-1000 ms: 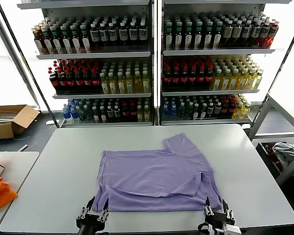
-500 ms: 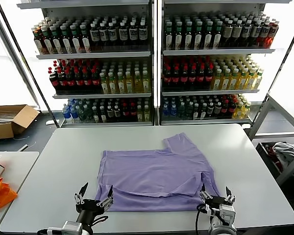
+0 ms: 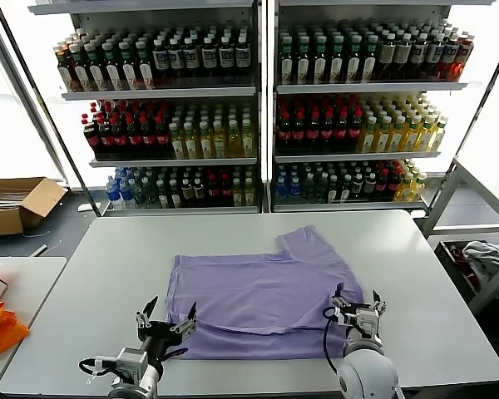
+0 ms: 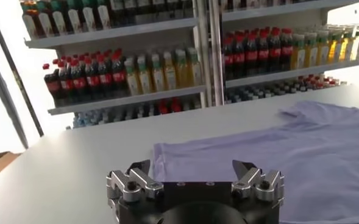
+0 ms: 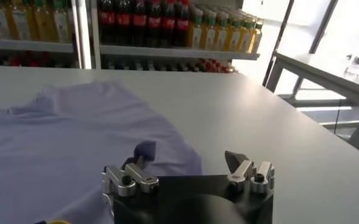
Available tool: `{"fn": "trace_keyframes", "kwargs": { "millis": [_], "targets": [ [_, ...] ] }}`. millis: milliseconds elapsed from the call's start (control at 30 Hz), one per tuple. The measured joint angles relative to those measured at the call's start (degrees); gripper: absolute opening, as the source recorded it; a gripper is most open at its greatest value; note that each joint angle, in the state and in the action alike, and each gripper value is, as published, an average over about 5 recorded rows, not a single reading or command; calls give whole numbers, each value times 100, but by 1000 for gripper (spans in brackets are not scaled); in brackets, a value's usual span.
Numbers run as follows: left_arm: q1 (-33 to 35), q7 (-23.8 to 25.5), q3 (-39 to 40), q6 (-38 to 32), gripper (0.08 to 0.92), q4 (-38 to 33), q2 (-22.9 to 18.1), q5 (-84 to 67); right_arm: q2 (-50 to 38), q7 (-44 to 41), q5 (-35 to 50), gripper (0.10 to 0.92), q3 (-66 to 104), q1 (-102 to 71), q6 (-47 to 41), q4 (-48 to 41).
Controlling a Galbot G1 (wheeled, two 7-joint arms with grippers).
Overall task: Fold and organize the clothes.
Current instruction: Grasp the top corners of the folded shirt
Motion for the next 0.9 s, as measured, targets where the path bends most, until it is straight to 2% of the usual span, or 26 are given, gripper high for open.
{"fn": "trace_keyframes", "kwargs": {
  "millis": [467,900],
  "targets": [
    [-1384,222,197,285,823,945,635,-881,433,-3,644,823,-159,1819,-24,-1462],
    [-2954,359,511,456,823,2514,921,-1559,727,-217,677,823,-417,3161,21,-3088]
  ]
}}
